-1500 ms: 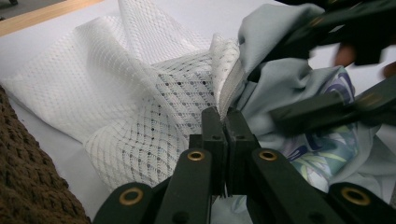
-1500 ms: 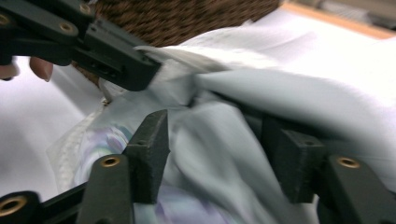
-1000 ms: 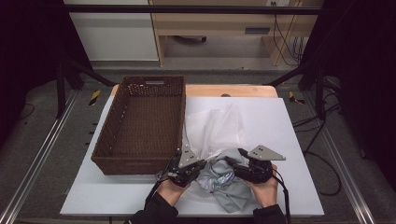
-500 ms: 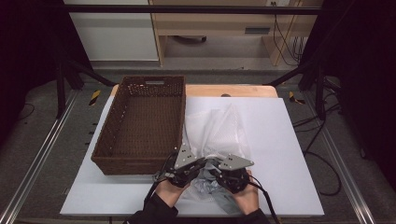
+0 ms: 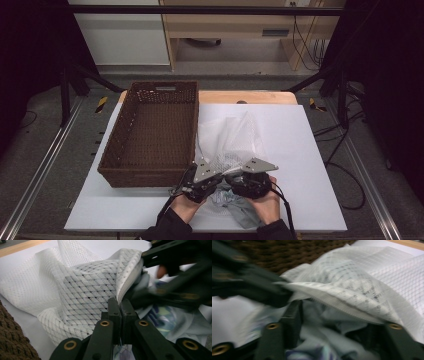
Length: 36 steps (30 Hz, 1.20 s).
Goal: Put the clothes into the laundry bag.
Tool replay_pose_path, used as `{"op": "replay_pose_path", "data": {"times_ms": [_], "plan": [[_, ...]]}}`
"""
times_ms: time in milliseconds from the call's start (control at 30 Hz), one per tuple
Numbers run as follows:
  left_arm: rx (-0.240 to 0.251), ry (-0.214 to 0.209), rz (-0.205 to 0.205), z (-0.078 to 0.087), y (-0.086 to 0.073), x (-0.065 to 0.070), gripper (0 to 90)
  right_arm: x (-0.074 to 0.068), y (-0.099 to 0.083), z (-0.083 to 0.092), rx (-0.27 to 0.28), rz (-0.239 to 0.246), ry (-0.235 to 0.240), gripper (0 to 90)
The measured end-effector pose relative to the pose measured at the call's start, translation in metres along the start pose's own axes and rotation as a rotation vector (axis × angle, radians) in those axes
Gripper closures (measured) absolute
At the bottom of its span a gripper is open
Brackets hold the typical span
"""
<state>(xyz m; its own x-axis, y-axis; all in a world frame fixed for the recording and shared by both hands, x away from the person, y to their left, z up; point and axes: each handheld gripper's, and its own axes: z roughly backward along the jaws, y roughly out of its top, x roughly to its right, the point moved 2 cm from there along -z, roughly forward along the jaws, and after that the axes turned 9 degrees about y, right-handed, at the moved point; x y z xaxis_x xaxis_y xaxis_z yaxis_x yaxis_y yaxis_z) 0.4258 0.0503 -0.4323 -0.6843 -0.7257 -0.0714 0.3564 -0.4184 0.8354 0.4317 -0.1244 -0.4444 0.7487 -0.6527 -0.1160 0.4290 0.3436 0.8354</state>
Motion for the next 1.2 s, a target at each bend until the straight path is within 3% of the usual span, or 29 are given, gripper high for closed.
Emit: {"op": "replay_pose_path", "data": {"times_ms": [33,67,133,267,367,467,500,533,567,600,700,767,867,900,933,967,1000,1067,1167,1200], "plan": [[0.003,-0.004,0.004,0.000,0.000,0.000,88.2,-0.003,-0.001,0.006,0.004,0.004,0.021,38.0],[0.007,-0.006,0.007,0.000,0.001,-0.001,88.2,-0.008,-0.004,0.015,0.013,0.015,0.071,34.7],[0.009,-0.007,0.005,0.001,0.001,0.000,88.2,-0.013,-0.008,0.019,0.004,0.030,0.075,31.6],[0.016,0.003,0.000,0.002,0.002,0.002,88.1,-0.019,-0.015,0.021,-0.014,0.045,0.058,26.4],[0.020,0.003,0.012,0.004,0.002,-0.001,88.2,-0.019,-0.022,0.023,-0.016,0.047,0.002,26.8],[0.012,0.002,0.011,0.002,0.002,-0.002,88.2,-0.013,-0.032,0.019,-0.039,0.019,0.007,37.6],[0.002,-0.001,0.006,0.000,0.001,0.000,88.2,-0.008,-0.037,0.011,-0.059,0.001,0.021,55.3],[0.002,-0.001,0.006,0.000,0.001,0.000,88.2,-0.008,-0.037,0.011,-0.059,0.001,0.021,55.3],[0.000,0.000,0.002,-0.001,0.000,0.000,88.2,-0.005,-0.040,0.003,-0.064,-0.015,0.010,73.4],[-0.003,0.000,-0.001,-0.002,0.000,0.001,88.1,-0.004,-0.040,0.000,-0.059,-0.013,0.003,79.7],[0.001,0.000,0.001,-0.001,0.001,0.001,88.2,-0.007,-0.031,-0.002,-0.039,0.013,-0.030,83.6],[0.021,-0.013,0.002,0.006,0.005,0.003,88.2,-0.007,-0.022,-0.004,-0.009,0.005,-0.051,83.8],[0.035,-0.017,-0.009,0.010,0.007,0.006,88.2,-0.001,-0.013,-0.013,-0.014,-0.024,-0.092,83.8],[0.038,-0.018,-0.016,0.011,0.008,0.007,88.2,0.004,-0.011,-0.017,-0.023,-0.029,-0.125,83.7],[0.032,-0.020,-0.024,0.011,0.007,0.009,88.2,0.014,-0.011,-0.026,-0.041,-0.058,-0.196,83.6],[0.032,-0.020,-0.024,0.011,0.007,0.009,88.2,0.014,-0.011,-0.026,-0.041,-0.058,-0.196,83.6],[0.011,-0.019,-0.031,0.006,0.004,0.010,88.2,0.022,-0.014,-0.033,-0.067,-0.075,-0.236,82.3],[-0.013,-0.015,-0.031,-0.001,-0.001,0.009,88.2,0.024,-0.016,-0.034,-0.072,-0.085,-0.223,74.5],[-0.032,-0.013,-0.022,-0.008,-0.005,0.007,88.2,0.018,-0.016,-0.026,-0.070,-0.053,-0.189,51.2],[-0.032,-0.013,-0.022,-0.008,-0.005,0.007,88.2,0.018,-0.016,-0.026,-0.070,-0.053,-0.189,51.2]]}}
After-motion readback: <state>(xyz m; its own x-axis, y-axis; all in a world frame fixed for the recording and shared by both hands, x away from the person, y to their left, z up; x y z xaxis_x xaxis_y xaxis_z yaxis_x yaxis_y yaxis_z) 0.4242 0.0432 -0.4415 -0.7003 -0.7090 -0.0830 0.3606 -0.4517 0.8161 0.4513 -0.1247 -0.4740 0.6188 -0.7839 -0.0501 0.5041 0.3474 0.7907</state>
